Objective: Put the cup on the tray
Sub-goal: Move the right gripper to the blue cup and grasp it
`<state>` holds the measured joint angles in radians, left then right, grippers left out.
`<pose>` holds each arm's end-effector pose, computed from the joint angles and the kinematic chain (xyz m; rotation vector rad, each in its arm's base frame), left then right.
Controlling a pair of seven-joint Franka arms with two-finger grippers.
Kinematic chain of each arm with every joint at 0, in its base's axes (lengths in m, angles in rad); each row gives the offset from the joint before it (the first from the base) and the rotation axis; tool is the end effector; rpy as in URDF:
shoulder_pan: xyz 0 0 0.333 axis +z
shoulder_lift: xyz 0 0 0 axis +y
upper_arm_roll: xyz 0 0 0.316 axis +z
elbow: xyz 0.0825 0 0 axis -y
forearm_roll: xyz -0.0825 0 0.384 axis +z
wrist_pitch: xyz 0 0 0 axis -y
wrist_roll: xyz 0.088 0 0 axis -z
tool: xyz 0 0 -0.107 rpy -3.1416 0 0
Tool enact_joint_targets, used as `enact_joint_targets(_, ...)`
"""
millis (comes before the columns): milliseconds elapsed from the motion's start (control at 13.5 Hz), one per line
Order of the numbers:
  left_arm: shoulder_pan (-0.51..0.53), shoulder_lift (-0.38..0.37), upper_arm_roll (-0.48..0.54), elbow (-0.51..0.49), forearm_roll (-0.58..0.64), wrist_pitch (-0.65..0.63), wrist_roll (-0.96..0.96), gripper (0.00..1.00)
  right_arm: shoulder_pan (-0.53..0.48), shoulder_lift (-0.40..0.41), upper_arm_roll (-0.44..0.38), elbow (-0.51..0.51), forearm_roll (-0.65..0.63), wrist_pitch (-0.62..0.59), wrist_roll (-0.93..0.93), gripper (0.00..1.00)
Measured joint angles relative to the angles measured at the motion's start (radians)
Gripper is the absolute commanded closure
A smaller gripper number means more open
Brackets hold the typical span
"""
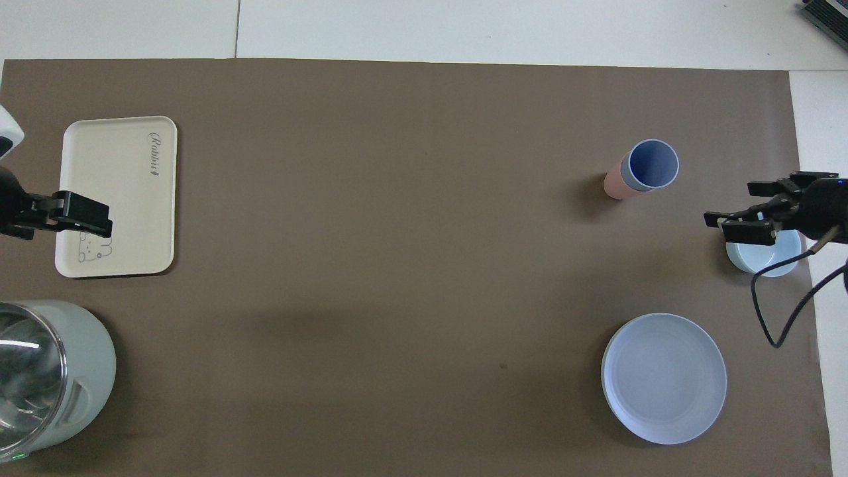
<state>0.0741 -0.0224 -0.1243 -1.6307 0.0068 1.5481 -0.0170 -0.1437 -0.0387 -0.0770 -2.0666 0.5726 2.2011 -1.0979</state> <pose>0.5430 -0.0273 0.6066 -3.1282 0.0518 0.0939 0.5492 -0.1044 0.4712 -2.6760 -0.7891 -0.6185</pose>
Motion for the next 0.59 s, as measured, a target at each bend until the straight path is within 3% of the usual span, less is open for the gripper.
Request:
enact_joint_targets(296,0.008,-0.003,0.002,-0.009,0.000,0.000,0.000,0.00,-0.048,0.179,-0.001,-0.027,0.447,0.043,-0.582,0.00)
enact_joint_targets(591,0.018,-0.008,0.002,-0.019,0.000,0.000,0.001,0.00,-0.050,0.335,0.001,-0.026,0.809,-0.003,-0.944,0.00)
